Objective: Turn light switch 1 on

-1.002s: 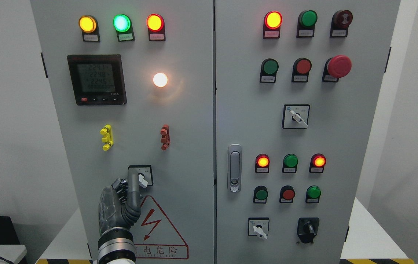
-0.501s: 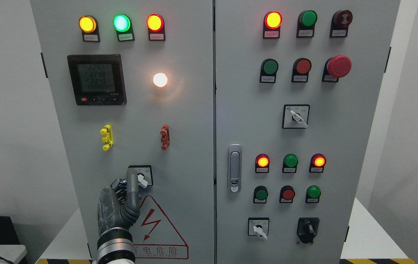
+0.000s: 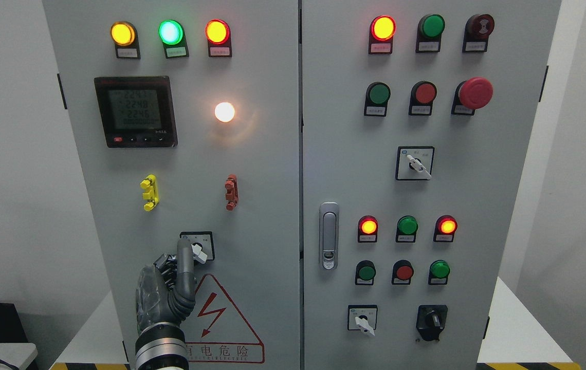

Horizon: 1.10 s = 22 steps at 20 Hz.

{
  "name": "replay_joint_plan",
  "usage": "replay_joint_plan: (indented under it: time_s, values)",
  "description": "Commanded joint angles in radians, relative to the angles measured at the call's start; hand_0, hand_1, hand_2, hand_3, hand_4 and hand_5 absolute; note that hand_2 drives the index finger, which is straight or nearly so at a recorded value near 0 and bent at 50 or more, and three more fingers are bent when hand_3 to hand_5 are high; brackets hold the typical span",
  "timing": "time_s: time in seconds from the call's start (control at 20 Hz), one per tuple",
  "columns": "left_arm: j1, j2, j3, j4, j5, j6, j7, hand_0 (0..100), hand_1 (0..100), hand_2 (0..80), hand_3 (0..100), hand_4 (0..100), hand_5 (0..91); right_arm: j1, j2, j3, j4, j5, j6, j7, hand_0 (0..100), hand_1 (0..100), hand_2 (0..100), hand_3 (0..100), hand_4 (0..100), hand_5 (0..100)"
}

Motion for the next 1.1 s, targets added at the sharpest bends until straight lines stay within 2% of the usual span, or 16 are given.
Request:
replay_joint_plan:
  time_s: [0.0,0.1,0.25,0.35,0.45,0.5,0.6,0.65,0.75,0.85,0.95,1.05]
  values:
    - [0.025,0.000,0.000,-0.044,0.001,0.000,-0.002,35,10,59.4,86,88,84.7,0.000,0.000,0.000,0.000,-0.017,0.001,0.000,12,39,0,0,0,0]
    - [0.053,0.001,-0.002,-0.073,0.002,-0.002,-0.002,35,10,59.9,87,88,84.7,0.000,0.000,0.000,0.000,-0.017,0.001,0.000,12,39,0,0,0,0]
    - [0.097,0.001,-0.002,-0.098,0.002,-0.005,-0.004,27,10,60.0,87,88,84.7,0.000,0.000,0.000,0.000,-0.018,0.001,0.000,12,39,0,0,0,0]
    - [0.132,0.001,0.000,-0.101,0.002,-0.046,-0.006,24,10,59.2,87,88,84.7,0.000,0.000,0.000,0.000,-0.018,0.001,0.000,12,39,0,0,0,0]
    - [0.190,0.003,0.001,-0.104,0.005,-0.191,-0.012,23,10,59.5,87,88,83.2,0.000,0.000,0.000,0.000,-0.018,0.001,0.000,12,39,0,0,0,0]
    - [0.229,0.004,0.001,-0.104,0.024,-0.298,-0.021,23,10,60.3,87,88,78.8,0.000,0.000,0.000,0.000,-0.017,0.001,0.000,12,39,0,0,0,0]
    - [0.296,0.009,0.017,-0.102,0.044,-0.455,-0.041,23,11,60.3,83,85,62.3,0.000,0.000,0.000,0.000,-0.017,0.001,0.000,12,39,0,0,0,0]
    - [0.339,0.015,0.047,-0.102,0.046,-0.506,-0.053,23,11,59.6,82,85,61.2,0.000,0.000,0.000,0.000,-0.017,0.001,0.000,12,39,0,0,0,0]
    - [0.430,0.018,0.122,-0.098,0.046,-0.564,-0.109,22,9,55.5,78,83,54.7,0.000,0.000,0.000,0.000,-0.018,0.001,0.000,12,39,0,0,0,0]
    - [0.531,0.030,0.237,-0.089,0.049,-0.653,-0.201,22,5,50.1,74,80,53.3,0.000,0.000,0.000,0.000,-0.018,0.001,0.000,12,39,0,0,0,0]
    - [0.624,0.043,0.367,-0.012,0.081,-0.789,-0.289,21,1,43.3,68,75,49.3,0.000,0.000,0.000,0.000,-0.018,0.001,0.000,12,39,0,0,0,0]
    - [0.681,0.058,0.505,0.110,0.118,-0.935,-0.349,20,0,40.0,61,67,41.6,0.000,0.000,0.000,0.000,-0.018,0.001,0.000,12,39,0,0,0,0]
